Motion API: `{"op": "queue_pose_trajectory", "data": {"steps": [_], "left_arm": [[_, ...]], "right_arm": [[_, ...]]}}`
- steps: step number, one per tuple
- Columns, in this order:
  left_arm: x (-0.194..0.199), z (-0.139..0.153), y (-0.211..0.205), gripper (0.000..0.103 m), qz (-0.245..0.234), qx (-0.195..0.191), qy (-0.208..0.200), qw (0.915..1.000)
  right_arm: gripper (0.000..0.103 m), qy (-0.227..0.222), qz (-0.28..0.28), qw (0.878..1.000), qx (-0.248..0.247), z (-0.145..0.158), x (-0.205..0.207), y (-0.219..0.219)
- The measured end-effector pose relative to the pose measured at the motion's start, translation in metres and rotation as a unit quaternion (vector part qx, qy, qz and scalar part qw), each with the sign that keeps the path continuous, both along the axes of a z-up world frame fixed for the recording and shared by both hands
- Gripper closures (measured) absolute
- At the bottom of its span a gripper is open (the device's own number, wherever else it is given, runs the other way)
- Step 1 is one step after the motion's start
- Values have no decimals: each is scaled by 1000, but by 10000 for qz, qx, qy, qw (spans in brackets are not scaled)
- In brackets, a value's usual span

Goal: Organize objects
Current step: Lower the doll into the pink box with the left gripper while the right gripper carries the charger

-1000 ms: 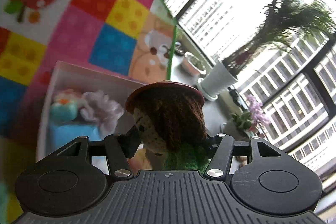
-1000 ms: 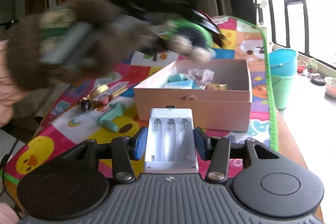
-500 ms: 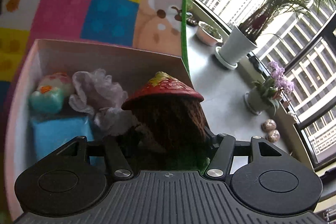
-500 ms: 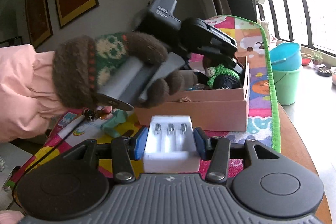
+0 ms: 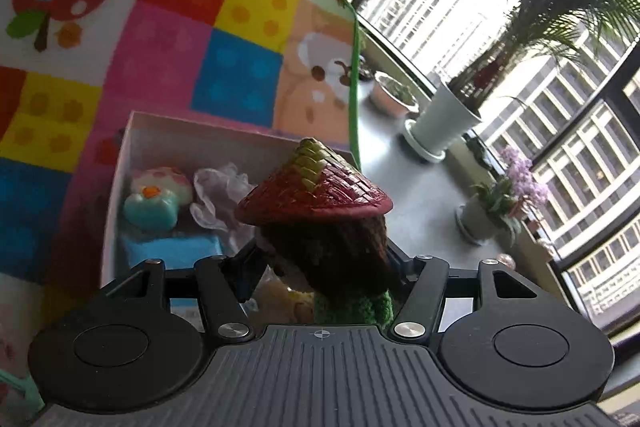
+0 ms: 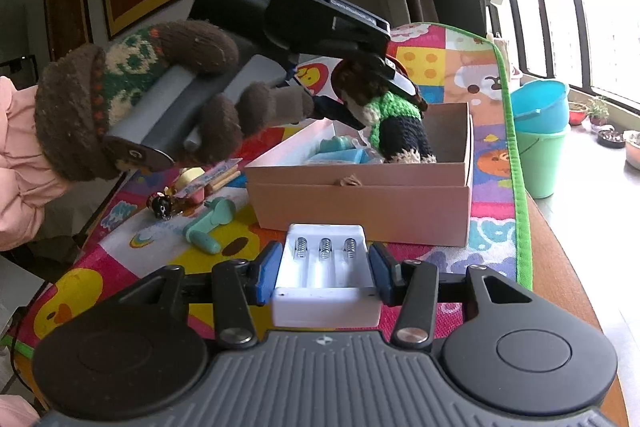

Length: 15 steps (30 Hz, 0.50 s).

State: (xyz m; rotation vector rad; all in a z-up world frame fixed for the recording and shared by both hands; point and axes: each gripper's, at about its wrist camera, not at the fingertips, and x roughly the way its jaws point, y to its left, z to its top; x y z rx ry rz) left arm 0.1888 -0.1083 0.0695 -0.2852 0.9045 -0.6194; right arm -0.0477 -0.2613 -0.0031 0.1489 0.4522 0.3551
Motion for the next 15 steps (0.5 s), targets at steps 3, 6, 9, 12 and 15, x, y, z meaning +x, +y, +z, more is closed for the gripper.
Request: {"op": "queue_pose_trajectory", "data": {"steps": [3,6,9,12,15], "left_arm": [[10,-12,-17,38,-330,-266,384,9984],[23,-23,-43,37,-582,163,340,9976],[31,-28,-56,29,-365,887,-105,9953],[34,-27,-54,31,-406,854,-85,9955],[25,-14,-56,31,-531,1144,-608,9902]], "right_arm": [[56,42,50,10000,21,-1,2,1],[56,39,89,10000,1,-2,1,4],[56,-30,87,10000,14,-1,-5,3],[56,-18,87,9999,91,-2,-5,1],[56,-27,114,9999,116,-2,-5,0]]}}
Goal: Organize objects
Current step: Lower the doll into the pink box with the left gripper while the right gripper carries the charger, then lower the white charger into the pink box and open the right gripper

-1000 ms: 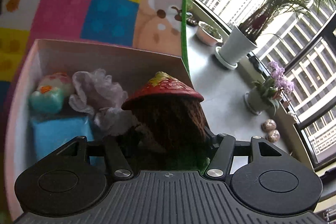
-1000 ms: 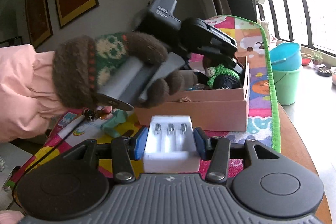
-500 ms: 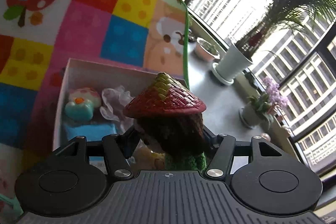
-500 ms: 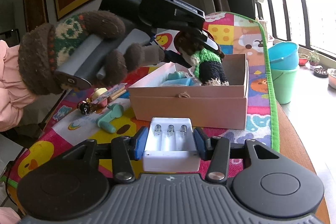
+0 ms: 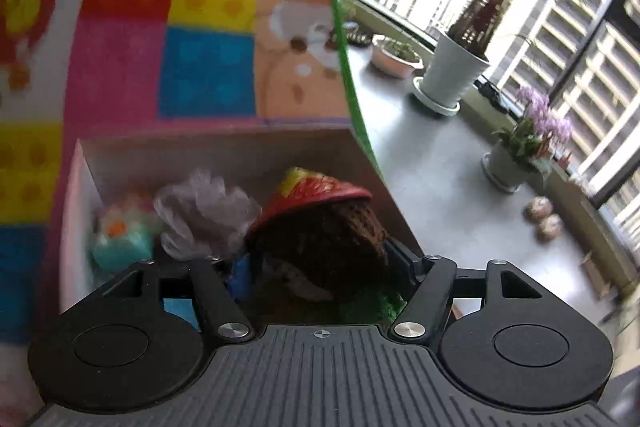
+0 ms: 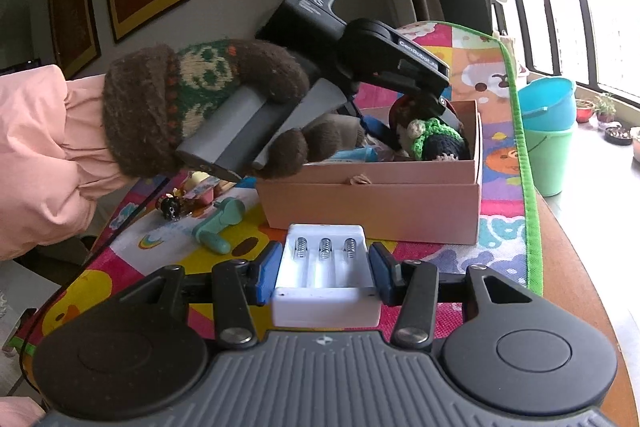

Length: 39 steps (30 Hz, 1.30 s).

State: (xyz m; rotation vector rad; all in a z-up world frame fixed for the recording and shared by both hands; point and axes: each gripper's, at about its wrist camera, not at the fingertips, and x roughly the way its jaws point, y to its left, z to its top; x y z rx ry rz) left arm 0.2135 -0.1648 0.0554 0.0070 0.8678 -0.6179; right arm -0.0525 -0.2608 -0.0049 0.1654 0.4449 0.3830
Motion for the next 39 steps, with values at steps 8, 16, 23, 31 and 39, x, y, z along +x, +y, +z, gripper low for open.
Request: {"op": "queue_pose_trajectory", "data": {"steps": [8,16,23,31,39], "left_arm": [[-42,43,30,40,425,-192,-929,9946],[-120,33,137,40,808,-1177,-542,9883],[-179,-4,204,40,1155,-1138,-403,9859],[-198,-28,259,40,1672,-1105,-462,9786],[-194,-43,277,40,1767,-1278,-395,9751]], "right_arm": [[56,58,-73,10000,-25,0,1,-3],[56,84,-47,9997,-239,12,9,3],[56,-883,-576,9916,-749,89,71,22],[27,-403,-681,9881,-1316,74,116,50],[13,221,-36,9871,-1585,29,45,72]]}}
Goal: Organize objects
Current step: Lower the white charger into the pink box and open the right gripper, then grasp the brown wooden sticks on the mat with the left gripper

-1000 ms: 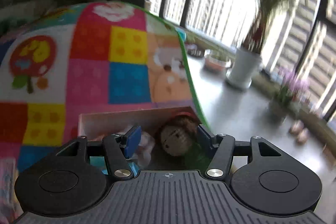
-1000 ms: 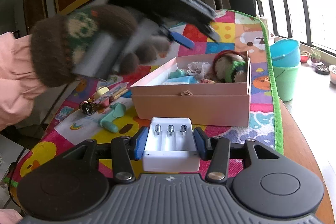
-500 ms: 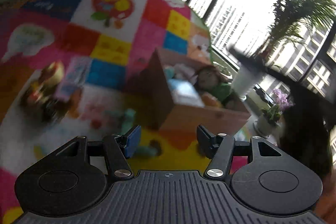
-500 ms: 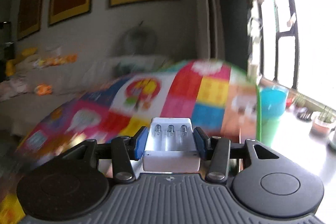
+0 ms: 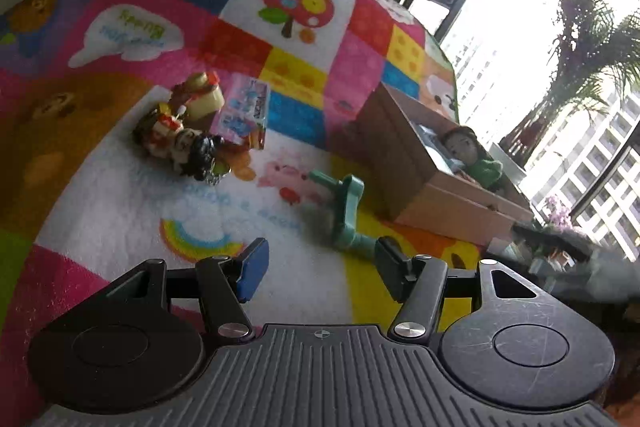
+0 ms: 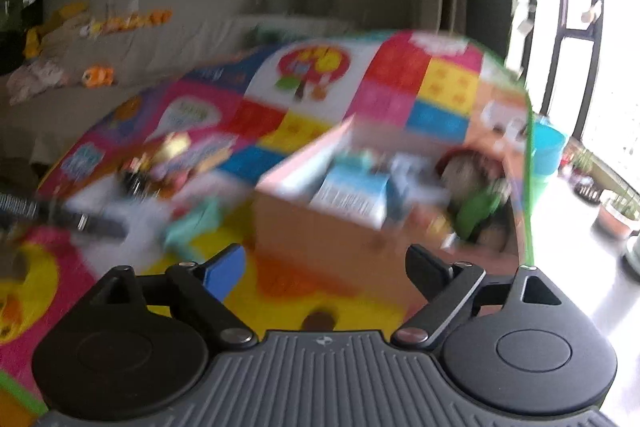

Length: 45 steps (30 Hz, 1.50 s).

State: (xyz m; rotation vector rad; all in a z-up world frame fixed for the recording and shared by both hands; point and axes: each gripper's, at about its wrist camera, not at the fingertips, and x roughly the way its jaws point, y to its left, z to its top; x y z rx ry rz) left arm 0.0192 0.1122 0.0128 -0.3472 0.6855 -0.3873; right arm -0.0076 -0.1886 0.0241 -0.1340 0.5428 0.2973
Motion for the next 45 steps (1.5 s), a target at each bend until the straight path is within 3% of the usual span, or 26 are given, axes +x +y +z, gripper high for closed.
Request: {"op": "queue_pose_trajectory", "data": {"steps": [3,5,9,11,13,16,18,20,23,26,28,31,34,37,39,41,45], "left_arm": [[6,11,12,40,350,36,-207,9992],[18,17,32,40,899,-26,-294,9955],[58,17,64,40,1694,-354,-96,9849],[82,16,64,40,1798,-323,-96,9831],[110,14,55,40,1614,-56,-94,9868],[139,6,47,42,1867,32,231,9821],[148,0,40,42,1722,-271,444,9837],[152,-3,27,42,1124,-464,546,9911],[141,10,10,46,657,-497,262,9963],[130,34,-1,46,743,38,-278,9968],[130,42,-8,46,590,283,-322,9973],[135,38,-20,46,326,382,-19,9987],[153,26,-38,45,365,693,378,9962],[168,16,-54,46,527,1104,502,9912],[179,11,-65,48,354,1314,595,9889],[185,6,-77,62,161,1521,685,9859],[180,3,-98,71,-154,1941,517,9795]], "right_arm": [[13,387,101,9991,-111,-20,-2,10],[13,592,128,9981,-108,-30,2,14],[3,748,163,9970,80,-35,3,17],[0,727,184,9971,149,-36,1,18],[0,780,234,9965,191,-37,-1,19],[0,853,285,9956,258,-38,-1,21],[0,873,273,9953,322,-37,-1,18],[0,918,252,9944,448,-38,0,15],[0,920,252,9939,547,-37,1,12],[0,921,248,9937,596,-37,1,11],[0,919,247,9935,618,-37,1,10],[0,918,243,9935,632,-37,1,10],[0,917,216,9933,666,-37,0,10],[0,913,193,9932,698,-37,0,10],[0,913,191,9930,728,-36,0,9],[0,916,191,9927,760,-36,0,8],[0,926,192,9924,785,-36,1,8]]}}
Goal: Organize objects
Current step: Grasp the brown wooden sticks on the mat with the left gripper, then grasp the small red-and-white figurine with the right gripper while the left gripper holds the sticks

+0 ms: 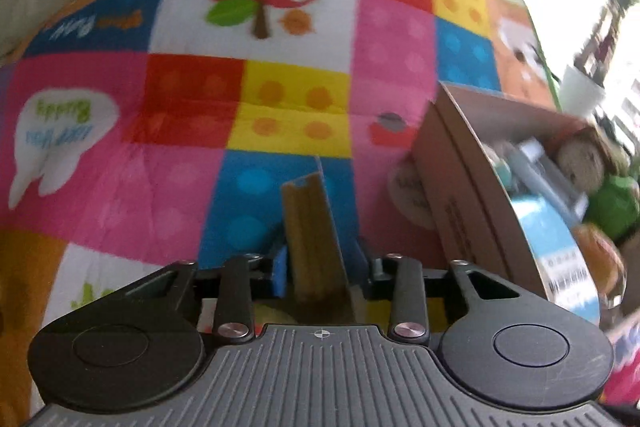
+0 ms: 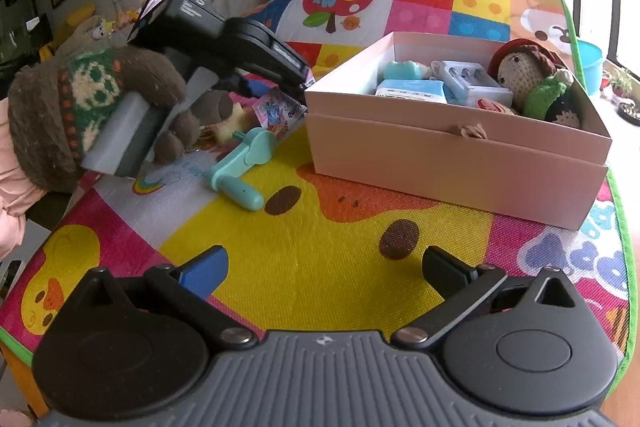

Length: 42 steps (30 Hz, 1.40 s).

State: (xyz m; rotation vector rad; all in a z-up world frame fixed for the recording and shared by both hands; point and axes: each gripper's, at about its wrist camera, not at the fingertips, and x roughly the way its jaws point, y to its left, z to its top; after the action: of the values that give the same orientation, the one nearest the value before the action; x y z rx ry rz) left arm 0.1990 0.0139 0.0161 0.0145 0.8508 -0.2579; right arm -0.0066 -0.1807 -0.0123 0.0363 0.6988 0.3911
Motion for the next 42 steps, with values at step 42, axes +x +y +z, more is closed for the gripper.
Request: {"op": "queue_pose_trajectory", "data": {"steps": [42], "left_arm": [[-232,-20,173,77,1091,-2353,-157,9656]], "right_arm": [[39,-185,1343,9883,-698,41,101,200]]}}
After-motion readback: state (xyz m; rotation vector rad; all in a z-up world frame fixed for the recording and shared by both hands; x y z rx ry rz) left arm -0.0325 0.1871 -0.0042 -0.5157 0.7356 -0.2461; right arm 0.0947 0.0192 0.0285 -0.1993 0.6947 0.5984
